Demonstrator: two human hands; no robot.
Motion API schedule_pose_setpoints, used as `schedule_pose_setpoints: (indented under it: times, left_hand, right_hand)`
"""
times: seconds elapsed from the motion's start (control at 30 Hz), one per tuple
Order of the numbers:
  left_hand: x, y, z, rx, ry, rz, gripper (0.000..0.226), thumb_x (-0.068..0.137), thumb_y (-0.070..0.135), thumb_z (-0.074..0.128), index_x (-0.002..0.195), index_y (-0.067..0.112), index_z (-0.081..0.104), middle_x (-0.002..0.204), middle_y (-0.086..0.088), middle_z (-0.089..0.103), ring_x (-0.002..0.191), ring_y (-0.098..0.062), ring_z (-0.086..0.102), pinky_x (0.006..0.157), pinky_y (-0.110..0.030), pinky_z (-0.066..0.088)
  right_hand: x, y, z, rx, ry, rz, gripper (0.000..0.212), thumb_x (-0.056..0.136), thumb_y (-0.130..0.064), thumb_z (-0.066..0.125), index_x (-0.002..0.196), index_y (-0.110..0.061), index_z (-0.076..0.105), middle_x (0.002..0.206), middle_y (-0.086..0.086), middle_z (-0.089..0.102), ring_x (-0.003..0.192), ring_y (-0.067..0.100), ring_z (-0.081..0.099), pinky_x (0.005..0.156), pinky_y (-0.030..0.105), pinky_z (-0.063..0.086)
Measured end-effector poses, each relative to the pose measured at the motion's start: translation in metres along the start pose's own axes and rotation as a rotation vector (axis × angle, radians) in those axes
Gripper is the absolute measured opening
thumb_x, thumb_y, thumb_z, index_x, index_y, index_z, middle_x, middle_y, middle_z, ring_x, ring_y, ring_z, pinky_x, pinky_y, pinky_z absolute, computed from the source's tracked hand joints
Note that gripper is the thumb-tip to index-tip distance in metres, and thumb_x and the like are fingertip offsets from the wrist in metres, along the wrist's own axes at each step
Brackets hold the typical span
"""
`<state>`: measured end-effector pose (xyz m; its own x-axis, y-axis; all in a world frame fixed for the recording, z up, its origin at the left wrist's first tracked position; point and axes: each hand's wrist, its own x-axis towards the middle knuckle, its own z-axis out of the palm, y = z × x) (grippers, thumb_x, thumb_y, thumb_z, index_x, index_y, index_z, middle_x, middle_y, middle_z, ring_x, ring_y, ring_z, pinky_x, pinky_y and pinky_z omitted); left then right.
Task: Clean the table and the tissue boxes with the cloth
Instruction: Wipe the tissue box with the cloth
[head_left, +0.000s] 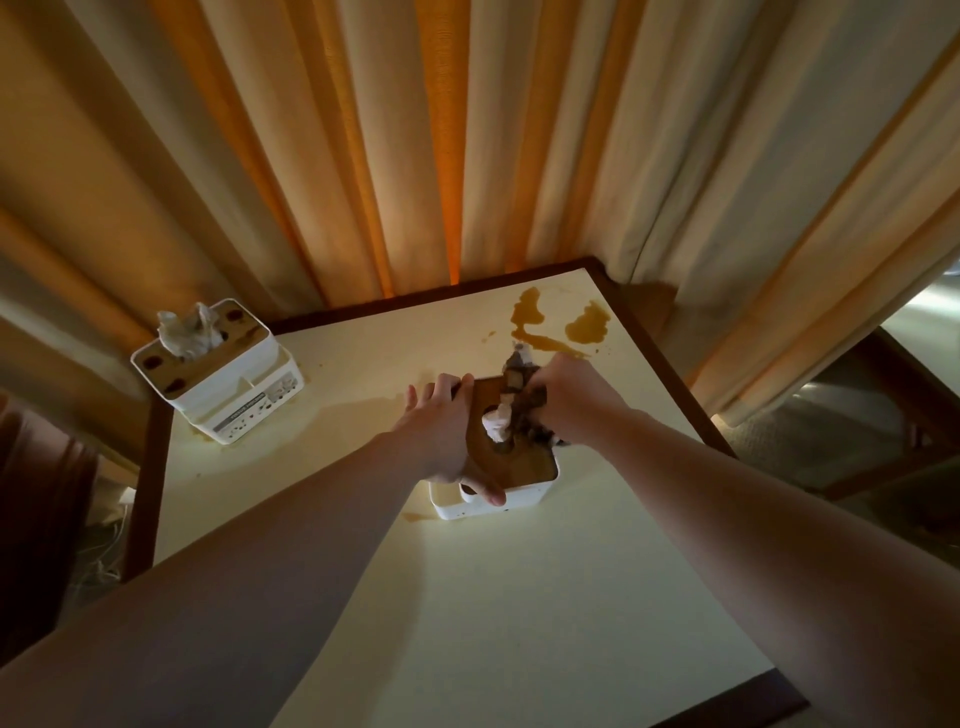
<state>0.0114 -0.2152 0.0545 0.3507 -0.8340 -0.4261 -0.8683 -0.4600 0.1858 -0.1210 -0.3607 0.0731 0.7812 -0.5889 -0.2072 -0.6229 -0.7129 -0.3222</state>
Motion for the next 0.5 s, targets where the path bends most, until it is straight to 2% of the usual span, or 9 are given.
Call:
schedule_pose_setpoints:
  times: [0.1, 0.23, 0.3, 0.4, 0.5]
  left_hand:
    - [0.000, 0.001, 0.000, 0.029, 0.011, 0.002, 0.168, 0.033, 0.096, 0.075, 0.163, 0.018, 0.004, 0.150, -0.006, 0.026, 0.137, -0.038, 0.031, 0.123, -0.057, 0.024]
    - [0.000, 0.002, -0.001, 0.034, 0.009, -0.001, 0.170, 0.032, 0.097, 0.073, 0.164, 0.018, 0.002, 0.150, -0.006, 0.026, 0.138, -0.039, 0.031, 0.124, -0.059, 0.021]
    - [0.001, 0.002, 0.000, 0.037, 0.004, -0.008, 0.172, 0.030, 0.099, 0.072, 0.164, 0.017, 0.000, 0.153, -0.006, 0.024, 0.141, -0.039, 0.028, 0.124, -0.059, 0.019]
    - [0.002, 0.001, 0.001, 0.013, -0.002, -0.021, 0.177, 0.026, 0.101, 0.070, 0.164, 0.018, -0.003, 0.157, -0.005, 0.019, 0.144, -0.039, 0.024, 0.126, -0.059, 0.014]
    - [0.001, 0.002, 0.001, -0.013, -0.007, -0.030, 0.178, 0.026, 0.100, 0.070, 0.164, 0.019, -0.008, 0.160, -0.004, 0.014, 0.146, -0.038, 0.018, 0.126, -0.058, 0.014]
  right_hand:
    - [0.017, -0.003, -0.002, 0.018, 0.024, 0.000, 0.023, 0.097, -0.019, 0.064, 0.077, -0.019, 0.074, 0.074, 0.002, 0.066, 0.070, 0.016, 0.065, 0.063, 0.028, 0.056]
    - [0.019, -0.004, -0.001, -0.022, 0.020, -0.017, 0.023, 0.100, -0.018, 0.059, 0.085, -0.017, 0.076, 0.087, 0.001, 0.058, 0.077, 0.011, 0.055, 0.071, 0.027, 0.049]
    - [0.012, -0.002, -0.001, -0.018, 0.004, -0.021, 0.023, 0.102, -0.021, 0.057, 0.089, -0.016, 0.076, 0.094, 0.004, 0.056, 0.075, 0.012, 0.053, 0.069, 0.027, 0.044]
    - [-0.006, 0.002, -0.001, 0.005, -0.005, -0.017, 0.010, 0.097, -0.019, 0.065, 0.097, -0.015, 0.074, 0.102, 0.004, 0.053, 0.079, 0.016, 0.054, 0.061, 0.023, 0.038]
    - [-0.031, 0.008, 0.004, 0.014, -0.060, -0.017, 0.012, 0.093, -0.019, 0.071, 0.105, -0.016, 0.074, 0.103, 0.001, 0.049, 0.078, 0.010, 0.050, 0.066, 0.022, 0.040]
